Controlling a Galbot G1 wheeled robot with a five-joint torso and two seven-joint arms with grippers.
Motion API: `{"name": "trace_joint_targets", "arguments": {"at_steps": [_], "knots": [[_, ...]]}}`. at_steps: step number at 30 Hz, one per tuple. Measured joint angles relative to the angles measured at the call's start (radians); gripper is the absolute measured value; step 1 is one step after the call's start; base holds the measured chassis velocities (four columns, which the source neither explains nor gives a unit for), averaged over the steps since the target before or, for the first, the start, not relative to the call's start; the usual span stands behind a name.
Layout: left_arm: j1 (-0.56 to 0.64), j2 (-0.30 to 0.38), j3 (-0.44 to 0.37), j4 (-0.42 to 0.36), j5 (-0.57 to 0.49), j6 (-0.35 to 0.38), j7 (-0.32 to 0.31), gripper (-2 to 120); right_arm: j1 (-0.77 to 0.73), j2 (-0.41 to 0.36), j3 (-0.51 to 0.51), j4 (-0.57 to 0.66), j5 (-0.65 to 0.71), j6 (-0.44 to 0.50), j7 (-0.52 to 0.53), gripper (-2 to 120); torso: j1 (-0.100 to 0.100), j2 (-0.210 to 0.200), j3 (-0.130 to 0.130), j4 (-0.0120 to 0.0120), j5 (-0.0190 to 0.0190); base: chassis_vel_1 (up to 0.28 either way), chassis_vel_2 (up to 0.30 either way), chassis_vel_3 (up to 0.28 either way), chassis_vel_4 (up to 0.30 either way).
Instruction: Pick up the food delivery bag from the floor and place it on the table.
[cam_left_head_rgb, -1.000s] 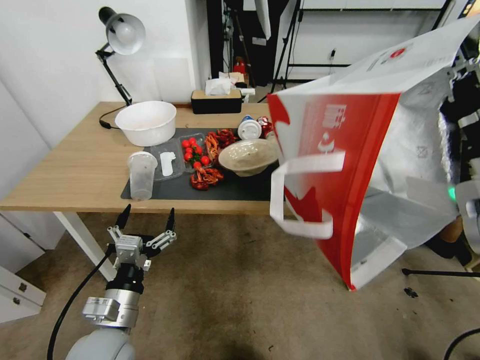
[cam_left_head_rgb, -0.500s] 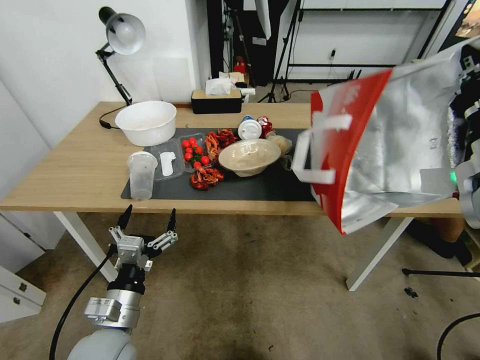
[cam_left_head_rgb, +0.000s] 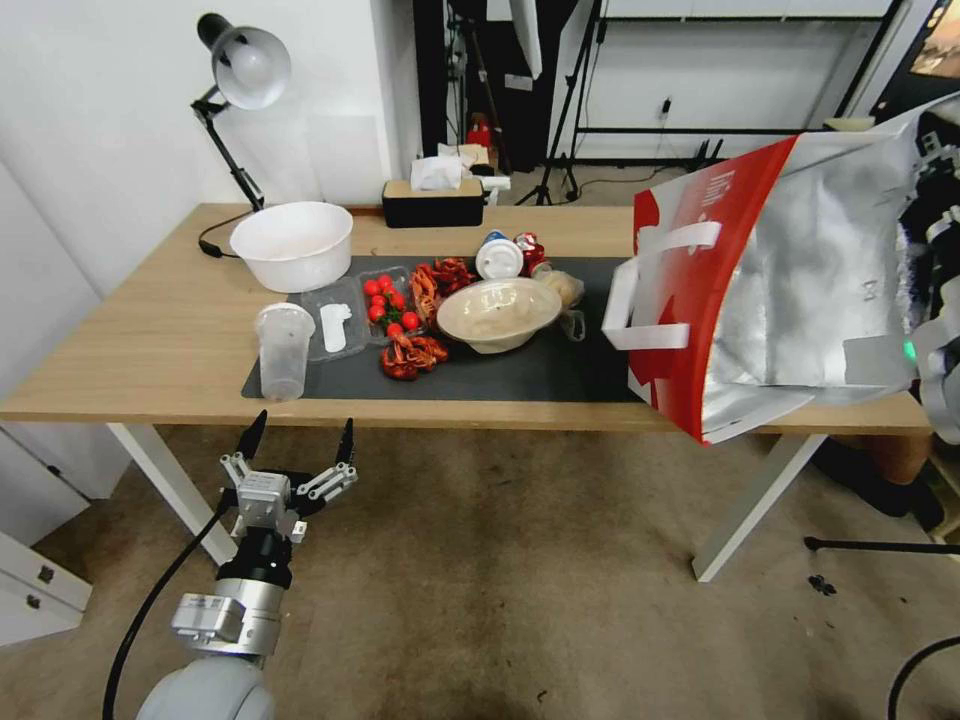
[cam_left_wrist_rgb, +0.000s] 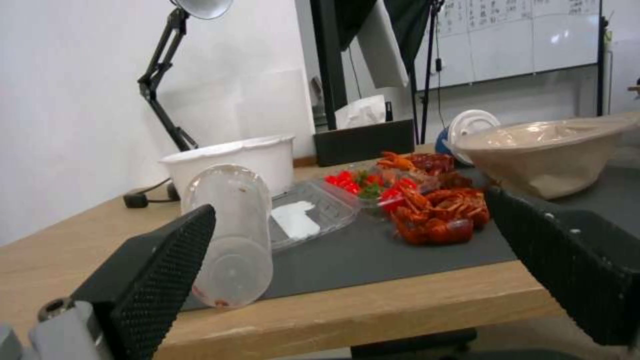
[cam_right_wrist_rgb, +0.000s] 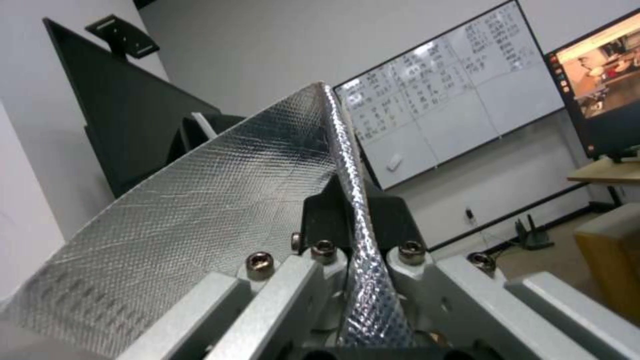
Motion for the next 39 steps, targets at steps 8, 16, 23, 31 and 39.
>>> {"name": "trace_joint_targets", "arguments": {"at_steps": [8, 16, 23, 31, 39], "knots": [[-0.001, 0.002, 0.007, 0.002, 0.000, -0.002, 0.002, 100, 0.032, -0.022, -0.025, -0.073, -0.010, -0.011, -0.019, 0, 0.000, 0.000, 0.000, 0.0000, 0.0000, 0.000, 0.000, 0.000, 0.000], [-0.001, 0.003, 0.010, 0.003, 0.000, -0.002, 0.002, 100, 0.054, -0.039, -0.045, -0.143, -0.015, -0.023, -0.069, 7, 0.000, 0.000, 0.000, 0.0000, 0.0000, 0.000, 0.000, 0.000, 0.000], [0.003, 0.001, 0.011, 0.003, 0.003, -0.003, 0.003, 100, 0.067, -0.049, -0.052, -0.178, -0.017, -0.027, -0.114, 36, 0.000, 0.000, 0.000, 0.0001, 0.0000, 0.000, 0.000, 0.000, 0.000], [0.010, -0.002, 0.013, -0.005, 0.007, -0.008, 0.004, 100, 0.065, -0.061, -0.052, -0.182, -0.015, -0.028, -0.129, 63, 0.000, 0.000, 0.000, 0.0001, -0.0001, 0.000, 0.000, 0.000, 0.000], [0.017, -0.004, 0.016, -0.009, 0.010, -0.021, 0.001, 100, 0.024, -0.060, -0.023, -0.146, -0.021, -0.027, -0.145, 92, 0.000, 0.000, 0.000, 0.0000, -0.0001, 0.000, 0.000, 0.000, 0.000]]}}
